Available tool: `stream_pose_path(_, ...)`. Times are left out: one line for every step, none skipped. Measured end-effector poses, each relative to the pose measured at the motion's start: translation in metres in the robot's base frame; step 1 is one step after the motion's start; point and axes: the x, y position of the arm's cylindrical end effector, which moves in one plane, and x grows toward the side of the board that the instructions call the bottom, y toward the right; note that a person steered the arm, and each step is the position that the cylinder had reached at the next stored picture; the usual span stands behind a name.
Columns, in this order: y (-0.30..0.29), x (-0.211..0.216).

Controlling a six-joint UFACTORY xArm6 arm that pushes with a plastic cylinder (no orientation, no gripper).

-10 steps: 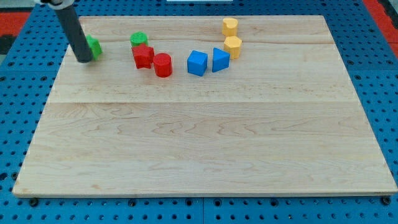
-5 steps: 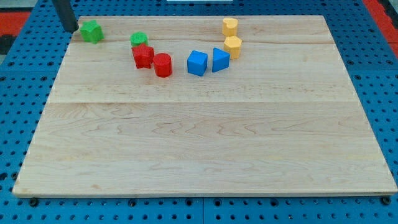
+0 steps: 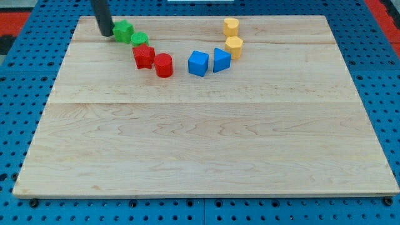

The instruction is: Slide the green star to the top of the green circle

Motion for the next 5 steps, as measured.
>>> stream_pose_path(0.028, 0.000)
stream_pose_path(0.014, -0.006)
stream_pose_path(-0.003, -0.016)
stream_pose_path(-0.003, -0.016)
stream_pose_path(-0.003, -0.016)
